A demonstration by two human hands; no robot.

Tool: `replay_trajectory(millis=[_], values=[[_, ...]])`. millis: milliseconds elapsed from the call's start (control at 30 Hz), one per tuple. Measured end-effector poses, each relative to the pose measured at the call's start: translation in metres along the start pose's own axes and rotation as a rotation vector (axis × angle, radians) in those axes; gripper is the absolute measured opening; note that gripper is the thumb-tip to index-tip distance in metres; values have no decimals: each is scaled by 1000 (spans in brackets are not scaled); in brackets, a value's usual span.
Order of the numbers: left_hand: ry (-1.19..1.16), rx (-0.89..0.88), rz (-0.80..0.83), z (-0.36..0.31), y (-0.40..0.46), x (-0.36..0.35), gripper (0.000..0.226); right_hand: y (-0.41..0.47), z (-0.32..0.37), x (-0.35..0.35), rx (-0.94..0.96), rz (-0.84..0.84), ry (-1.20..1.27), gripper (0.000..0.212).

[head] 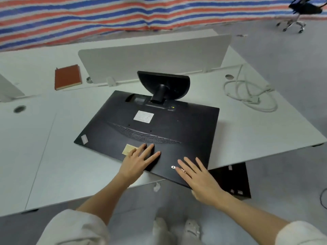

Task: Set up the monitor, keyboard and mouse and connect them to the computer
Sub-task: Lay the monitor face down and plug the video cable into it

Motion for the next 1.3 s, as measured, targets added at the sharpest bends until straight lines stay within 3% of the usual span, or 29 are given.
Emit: replay_trajectory(millis=[167, 333, 500, 667, 767, 867, 933, 1100, 1300], values=[[-107, 132, -5, 2, -5, -19, 113, 8, 25, -22, -30, -25, 34, 106], [-304, 280, 61, 16, -22, -31, 84, 28, 62, -13, 11, -65, 76, 94], [-409, 460, 125, 46, -45, -40, 73, 55, 99, -6, 77, -58, 101, 73], [-437, 506, 163, 51, -52, -51, 62, 58, 97, -16, 168, -35, 168, 74], [-496, 536, 76, 50, -47, -39, 52, 60, 81, -7, 245, -57, 347, 50], [-548, 537, -32, 47, -27, -16, 49, 64, 51, 7, 133, -21, 721, 36], [-579, 494, -69, 43, -2, 3, 52, 67, 23, 12, 12, 14, 809, 31], [-614, 349, -169, 16, 74, 57, 52, 69, -56, 12, -236, 18, 908, 30], [-653, 85, -209, -70, 188, 109, 59, 55, -188, -30, -557, 82, 897, 34]])
Point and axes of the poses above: each hand's wrist, its own y-axis towards the middle knuckle, its own x-axis out of the back of the hand, z = x × y, the point moved 8 cm from there along y, towards the middle knuckle, and after that the axes turned 14 degrees about -y, right-handed, at the moved point
